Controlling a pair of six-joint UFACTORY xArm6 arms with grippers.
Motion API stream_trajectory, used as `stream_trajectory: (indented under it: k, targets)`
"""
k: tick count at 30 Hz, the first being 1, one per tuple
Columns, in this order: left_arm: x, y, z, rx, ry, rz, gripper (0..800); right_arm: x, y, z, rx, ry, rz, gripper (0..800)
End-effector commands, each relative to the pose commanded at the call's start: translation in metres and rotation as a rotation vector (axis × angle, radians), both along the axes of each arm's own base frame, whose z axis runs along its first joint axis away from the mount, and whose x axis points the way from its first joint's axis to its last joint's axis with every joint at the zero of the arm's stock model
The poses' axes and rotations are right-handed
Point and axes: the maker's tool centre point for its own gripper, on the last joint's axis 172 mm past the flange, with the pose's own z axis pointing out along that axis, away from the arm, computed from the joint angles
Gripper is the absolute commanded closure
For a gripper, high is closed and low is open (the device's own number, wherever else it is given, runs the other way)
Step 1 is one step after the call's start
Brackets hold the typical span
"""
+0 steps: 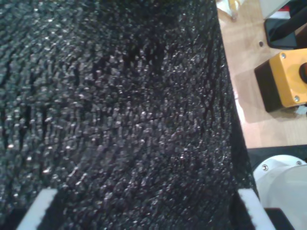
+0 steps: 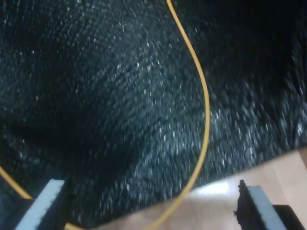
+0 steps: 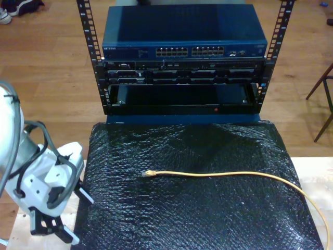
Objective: Grab the cable and plug it in
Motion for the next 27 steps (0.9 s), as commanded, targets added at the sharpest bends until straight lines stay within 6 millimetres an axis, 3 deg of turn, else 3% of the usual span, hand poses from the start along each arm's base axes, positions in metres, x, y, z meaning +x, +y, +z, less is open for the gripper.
stream_trajectory:
  k: [5,11,19,27]
  targets:
    - [0.001,0.000,-0.002,-0.002,0.008,0.002,0,0.006,0.039,-0.012,-0.028,0.017,0.042,4]
    - [0.003,0.002,-0.006,0.001,0.013,0.011,0,0.014,0.070,-0.023,-0.136,0.016,0.088,3]
    - [0.008,0.005,-0.013,0.008,0.006,0.027,0,0.016,0.133,-0.031,-0.219,0.009,0.136,3]
    - [0.014,0.009,-0.012,0.023,0.010,0.064,0,0.021,0.167,-0.071,-0.431,0.001,0.220,4]
